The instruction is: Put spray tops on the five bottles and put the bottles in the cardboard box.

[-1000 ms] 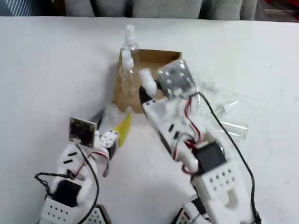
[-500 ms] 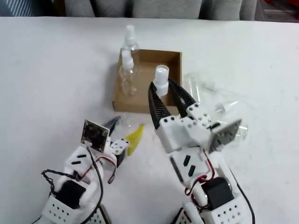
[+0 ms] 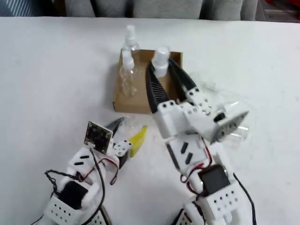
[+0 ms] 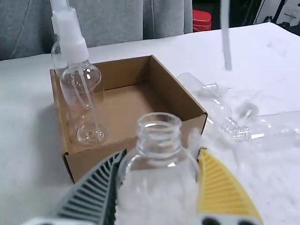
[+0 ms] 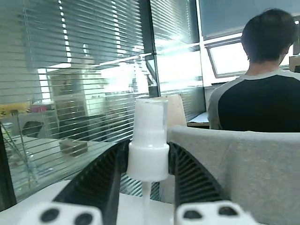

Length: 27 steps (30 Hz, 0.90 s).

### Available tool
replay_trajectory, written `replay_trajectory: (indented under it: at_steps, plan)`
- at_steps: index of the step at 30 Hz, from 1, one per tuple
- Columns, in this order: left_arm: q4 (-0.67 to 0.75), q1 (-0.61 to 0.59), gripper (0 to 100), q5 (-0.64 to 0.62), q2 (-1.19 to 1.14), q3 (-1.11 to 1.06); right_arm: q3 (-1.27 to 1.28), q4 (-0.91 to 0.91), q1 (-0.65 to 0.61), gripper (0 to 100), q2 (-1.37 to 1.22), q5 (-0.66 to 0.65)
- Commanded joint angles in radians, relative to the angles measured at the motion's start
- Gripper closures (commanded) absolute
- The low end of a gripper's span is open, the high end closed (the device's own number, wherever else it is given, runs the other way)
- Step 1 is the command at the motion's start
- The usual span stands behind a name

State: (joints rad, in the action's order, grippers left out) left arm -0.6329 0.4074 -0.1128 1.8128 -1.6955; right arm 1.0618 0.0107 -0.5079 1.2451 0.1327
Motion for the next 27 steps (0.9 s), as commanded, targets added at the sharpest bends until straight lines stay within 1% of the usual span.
replay_trajectory:
  at_steps: [1,4,6,8,9,10,11,12,17,19,20,22,23,25,27]
  plan:
    - [0.051,0.002,98,0.002,0.018,0.002,-0.12,-0.042,-0.053,94.3,-0.114,0.006]
    - [0.1,-0.035,98,0.0,0.018,0.002,-0.183,-0.051,-0.084,87.2,-0.202,-0.002]
    - [0.124,-0.064,98,0.0,0.018,0.002,-0.233,-0.036,-0.091,89.6,-0.254,-0.002]
    - [0.132,-0.071,98,0.0,0.018,0.003,-0.276,-0.035,-0.087,98.1,-0.302,0.003]
    - [0.132,-0.07,98,0.0,0.018,0.003,-0.293,-0.035,-0.087,98.9,-0.323,0.003]
    - [0.132,-0.067,98,0.0,0.018,0.003,-0.302,-0.036,-0.087,96.7,-0.337,0.005]
    - [0.132,-0.065,98,0.0,0.018,0.003,-0.307,-0.041,-0.087,96.7,-0.349,0.005]
    - [0.132,-0.064,98,0.0,0.018,0.003,-0.31,-0.041,-0.09,98.1,-0.355,0.005]
    - [0.124,-0.076,98,0.011,0.018,0.003,-0.302,-0.012,-0.073,98.4,-0.329,0.005]
    - [0.104,-0.119,98,0.049,0.018,0.012,-0.295,0.107,-0.045,98.4,-0.283,0.014]
    - [0.086,-0.153,98,0.063,0.018,0.028,-0.293,0.186,-0.036,98.4,-0.257,0.043]
    - [0.028,-0.232,98,0.057,0.018,0.072,-0.293,0.328,-0.022,98.4,-0.217,0.112]
    - [-0.015,-0.266,98,0.048,0.018,0.095,-0.293,0.378,-0.018,98.4,-0.2,0.126]
    - [-0.091,-0.306,98,0.048,0.016,0.137,-0.292,0.443,-0.018,98.4,-0.186,0.104]
    - [-0.133,-0.325,98,0.044,0.015,0.161,-0.287,0.487,-0.018,98.4,-0.183,0.098]
